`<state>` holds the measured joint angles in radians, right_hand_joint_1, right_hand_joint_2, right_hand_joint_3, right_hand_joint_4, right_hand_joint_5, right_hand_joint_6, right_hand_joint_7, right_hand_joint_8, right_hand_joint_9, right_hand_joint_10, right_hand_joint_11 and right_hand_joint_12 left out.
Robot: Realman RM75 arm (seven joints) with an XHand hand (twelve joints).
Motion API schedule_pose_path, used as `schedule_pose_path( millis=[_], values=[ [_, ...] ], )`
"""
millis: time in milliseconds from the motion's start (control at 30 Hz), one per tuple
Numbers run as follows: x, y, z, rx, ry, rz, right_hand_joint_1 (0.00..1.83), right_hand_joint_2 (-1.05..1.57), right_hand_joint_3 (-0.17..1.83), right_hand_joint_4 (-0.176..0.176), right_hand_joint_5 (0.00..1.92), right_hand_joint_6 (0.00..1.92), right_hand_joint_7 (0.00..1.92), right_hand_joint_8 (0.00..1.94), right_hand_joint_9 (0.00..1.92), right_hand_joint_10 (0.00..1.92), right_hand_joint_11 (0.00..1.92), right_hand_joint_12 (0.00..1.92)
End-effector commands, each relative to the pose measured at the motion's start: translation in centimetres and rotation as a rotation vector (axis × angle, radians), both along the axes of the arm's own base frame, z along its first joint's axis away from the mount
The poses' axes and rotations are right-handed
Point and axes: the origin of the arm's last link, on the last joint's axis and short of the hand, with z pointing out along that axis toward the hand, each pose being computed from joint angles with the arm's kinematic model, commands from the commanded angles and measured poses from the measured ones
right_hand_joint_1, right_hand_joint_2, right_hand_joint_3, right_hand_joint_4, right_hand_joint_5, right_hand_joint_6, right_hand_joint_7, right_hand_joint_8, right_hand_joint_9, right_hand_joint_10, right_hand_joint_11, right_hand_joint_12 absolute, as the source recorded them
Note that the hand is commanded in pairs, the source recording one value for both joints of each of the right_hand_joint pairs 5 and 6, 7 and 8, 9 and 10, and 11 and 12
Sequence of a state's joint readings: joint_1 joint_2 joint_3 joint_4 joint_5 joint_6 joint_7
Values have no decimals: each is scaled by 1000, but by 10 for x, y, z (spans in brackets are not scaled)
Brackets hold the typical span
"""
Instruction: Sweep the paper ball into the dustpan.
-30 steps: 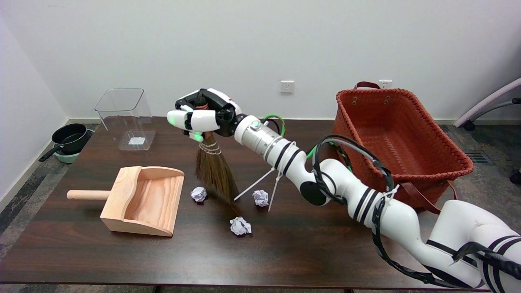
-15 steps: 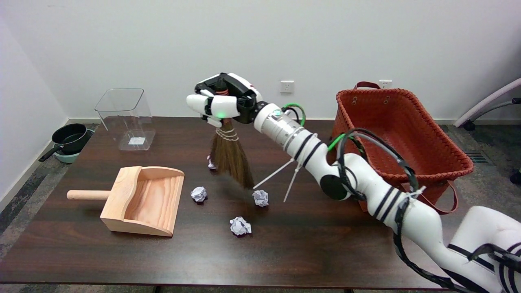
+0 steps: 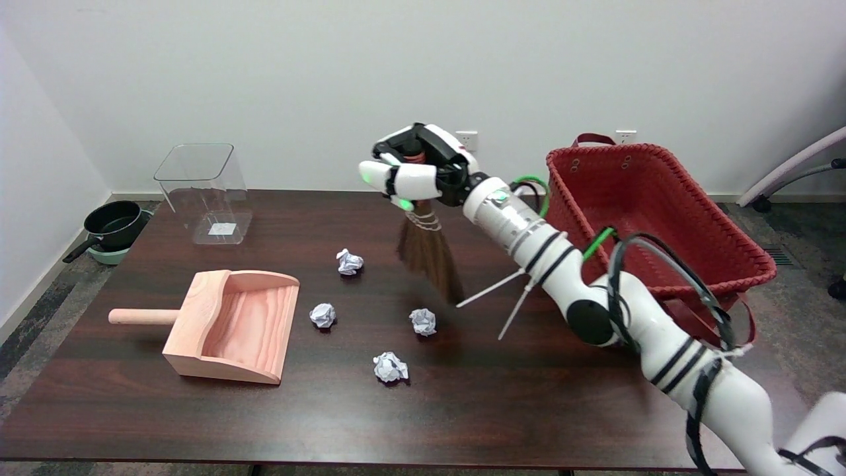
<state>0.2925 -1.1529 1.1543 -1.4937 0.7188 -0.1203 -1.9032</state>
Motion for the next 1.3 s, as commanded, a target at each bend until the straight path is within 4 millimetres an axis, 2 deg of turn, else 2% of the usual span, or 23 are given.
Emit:
schedule_pose_path(
  millis=[33,167,333,533,667,867,1067,1300],
  values=[
    [-23,49,49,-178,136,-18,1130,1540,536,0,1920,1920,1920,1920,1885,1885,1786,1786],
    [-26,54,47,-193,115,-12,1128,1546,535,0,1920,1920,1920,1920,1885,1885,1785,1785],
    [-23,58,35,-161,70,-18,1121,1569,526,0,1920,1920,1920,1920,1887,1887,1783,1783],
    [-30,60,21,-137,87,-27,1127,1571,509,0,1920,1920,1920,1920,1890,1890,1785,1785],
    [-20,64,24,-205,61,49,1129,1571,508,0,1920,1920,1920,1920,1890,1890,1788,1788],
    [-35,78,15,-226,-17,23,1132,1571,502,0,1920,1920,1920,1920,1891,1891,1788,1788],
    [-50,82,2,-289,-92,57,1134,1571,498,0,1920,1920,1920,1920,1896,1896,1795,1795],
    [-61,83,6,-364,-105,72,1142,1571,499,0,1920,1920,1920,1920,1905,1905,1814,1814]
  ],
)
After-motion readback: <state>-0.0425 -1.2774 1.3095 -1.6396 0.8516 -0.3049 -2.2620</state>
